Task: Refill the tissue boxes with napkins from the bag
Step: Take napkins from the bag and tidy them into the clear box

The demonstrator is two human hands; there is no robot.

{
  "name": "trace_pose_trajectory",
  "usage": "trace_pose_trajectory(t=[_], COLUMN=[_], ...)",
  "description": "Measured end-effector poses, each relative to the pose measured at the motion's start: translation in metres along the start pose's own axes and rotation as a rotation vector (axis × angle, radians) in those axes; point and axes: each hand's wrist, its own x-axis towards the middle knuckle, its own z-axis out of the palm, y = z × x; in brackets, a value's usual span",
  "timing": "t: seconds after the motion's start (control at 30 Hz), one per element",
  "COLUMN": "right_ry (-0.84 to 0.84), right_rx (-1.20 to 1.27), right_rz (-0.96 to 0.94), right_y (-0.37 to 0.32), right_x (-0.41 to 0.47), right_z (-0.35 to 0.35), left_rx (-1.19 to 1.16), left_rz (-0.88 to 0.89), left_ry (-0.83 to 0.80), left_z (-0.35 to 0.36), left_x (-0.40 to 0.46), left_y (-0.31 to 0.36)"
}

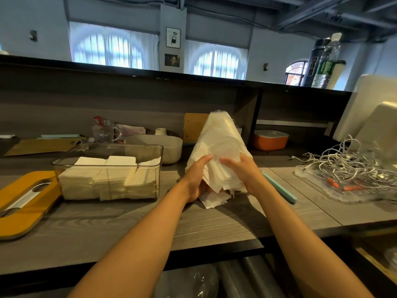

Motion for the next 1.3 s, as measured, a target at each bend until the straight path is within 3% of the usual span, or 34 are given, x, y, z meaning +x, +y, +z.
trace_pose_trajectory(t=[0.27,0.53,0.67,0.8,0.87,1.0,1.3], right_ry=[0.086,0.315,0.235,-0.05,-0.086,0.002,-0.055], right_rx=[0.216,0.443,0.446,0.534,0.453,0.194,-0.101], right_rz=[-0.031,-0.15,-0.197,-0.172,-0.125,-0.042,-0.069], right_y=[0.0,-0.003,-0.009,-0.014,-0.014,-0.004,0.001], right_x=[0.002,-0.001,-0.006,-0.007,-0.004,0.006,0.006], right_z=[-0.005,-0.02,-0.024,-0.029,-0.025,-0.016,-0.013], left_rx=[-0.125,-0.125,-0.12,-0.149,-0.165,-0.169,-0.064], left_rz=[-0.047,-0.089,-0.098,-0.089,-0.083,-0.032,0.034], left_ry=[0.004,-0.003,-0.075,-0.086,-0.08,-0.044,0.076], left_z=[0.001,0.0,0.001,-0.001,-0.001,0.0,0.003], left_x=[0.001,0.0,0.002,0.005,0.006,0.008,0.012], left_y=[-0.002,0.002,0.003,0.002,0.0,-0.002,-0.008])
